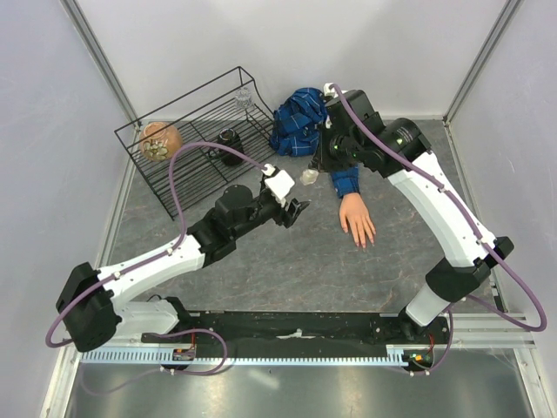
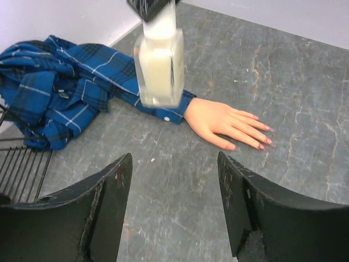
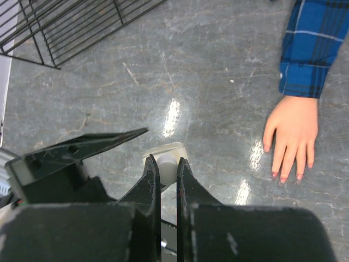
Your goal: Paint the nails
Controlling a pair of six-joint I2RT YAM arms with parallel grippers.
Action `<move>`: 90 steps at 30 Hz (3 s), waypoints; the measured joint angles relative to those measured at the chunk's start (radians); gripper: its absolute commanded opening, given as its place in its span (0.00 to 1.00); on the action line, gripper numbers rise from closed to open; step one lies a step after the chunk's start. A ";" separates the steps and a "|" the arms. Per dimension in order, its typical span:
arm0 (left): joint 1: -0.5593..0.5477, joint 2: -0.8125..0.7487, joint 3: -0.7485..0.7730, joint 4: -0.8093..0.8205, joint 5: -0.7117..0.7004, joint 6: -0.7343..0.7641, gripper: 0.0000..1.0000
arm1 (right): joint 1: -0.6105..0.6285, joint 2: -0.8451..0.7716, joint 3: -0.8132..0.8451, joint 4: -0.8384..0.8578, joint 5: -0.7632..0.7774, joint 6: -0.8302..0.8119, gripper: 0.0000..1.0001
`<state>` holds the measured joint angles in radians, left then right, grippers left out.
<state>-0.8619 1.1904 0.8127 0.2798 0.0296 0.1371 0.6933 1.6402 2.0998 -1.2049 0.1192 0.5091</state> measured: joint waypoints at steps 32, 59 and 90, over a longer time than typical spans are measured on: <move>0.003 0.092 -0.002 0.323 0.028 -0.005 0.63 | -0.055 -0.001 0.001 -0.024 -0.141 0.002 0.00; 0.010 0.151 0.035 0.353 0.075 -0.008 0.43 | -0.055 -0.008 0.010 -0.037 -0.149 0.000 0.00; 0.070 0.080 0.111 0.129 0.191 -0.366 0.02 | -0.035 -0.024 0.061 -0.048 -0.129 -0.119 0.63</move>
<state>-0.7918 1.2701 0.9241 0.4088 0.2203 -0.2291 0.6582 1.6165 2.1609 -1.2526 -0.0093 0.3901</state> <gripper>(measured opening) 0.338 0.700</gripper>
